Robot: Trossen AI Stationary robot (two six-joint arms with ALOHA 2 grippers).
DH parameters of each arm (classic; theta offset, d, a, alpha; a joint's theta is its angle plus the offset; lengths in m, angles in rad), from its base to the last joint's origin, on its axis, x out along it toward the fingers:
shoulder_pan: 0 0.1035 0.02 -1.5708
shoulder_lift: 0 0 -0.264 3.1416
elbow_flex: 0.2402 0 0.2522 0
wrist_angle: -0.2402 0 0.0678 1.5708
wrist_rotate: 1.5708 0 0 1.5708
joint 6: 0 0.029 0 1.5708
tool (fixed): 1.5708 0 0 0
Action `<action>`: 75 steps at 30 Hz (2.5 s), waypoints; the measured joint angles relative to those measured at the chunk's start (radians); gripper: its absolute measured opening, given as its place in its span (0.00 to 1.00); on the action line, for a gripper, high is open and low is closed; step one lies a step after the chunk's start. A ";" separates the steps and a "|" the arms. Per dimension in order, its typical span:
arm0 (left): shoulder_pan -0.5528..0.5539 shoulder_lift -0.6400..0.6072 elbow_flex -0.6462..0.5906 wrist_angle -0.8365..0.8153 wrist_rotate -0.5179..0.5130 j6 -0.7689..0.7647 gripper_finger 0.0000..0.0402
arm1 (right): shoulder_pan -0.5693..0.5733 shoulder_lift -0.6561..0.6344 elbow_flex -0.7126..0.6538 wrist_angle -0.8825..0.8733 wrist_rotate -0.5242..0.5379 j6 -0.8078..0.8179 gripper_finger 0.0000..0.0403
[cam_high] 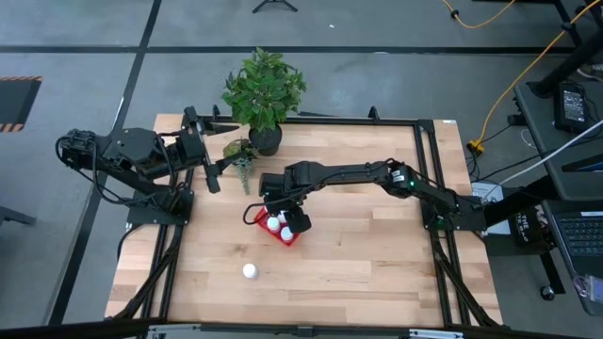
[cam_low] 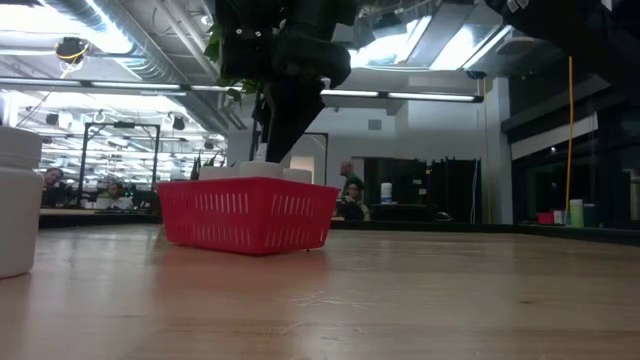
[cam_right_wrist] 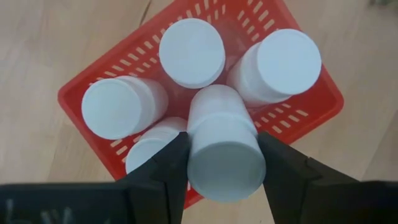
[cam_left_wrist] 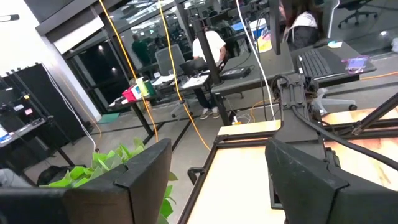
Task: Pick and place pill bottles into a basket
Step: Adjust the white pill bottle into the bin, then put the white pill bottle into the bin
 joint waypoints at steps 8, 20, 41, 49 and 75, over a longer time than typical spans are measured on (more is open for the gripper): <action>0.000 0.000 0.000 0.000 0.000 0.002 0.64 | 0.000 0.001 -0.002 0.004 0.000 0.000 0.40; 0.000 0.000 0.000 0.000 0.002 0.003 0.64 | -0.001 0.002 -0.077 0.001 0.000 0.000 0.40; 0.000 0.000 0.000 0.000 0.003 0.002 0.64 | -0.007 0.002 -0.077 0.029 0.012 0.003 0.53; 0.000 0.000 0.000 -0.001 0.003 0.002 0.64 | -0.008 0.002 -0.074 0.026 0.012 0.007 0.56; 0.000 -0.024 -0.029 -0.003 -0.014 0.075 0.64 | -0.038 -0.433 0.061 -0.067 -0.020 0.055 0.58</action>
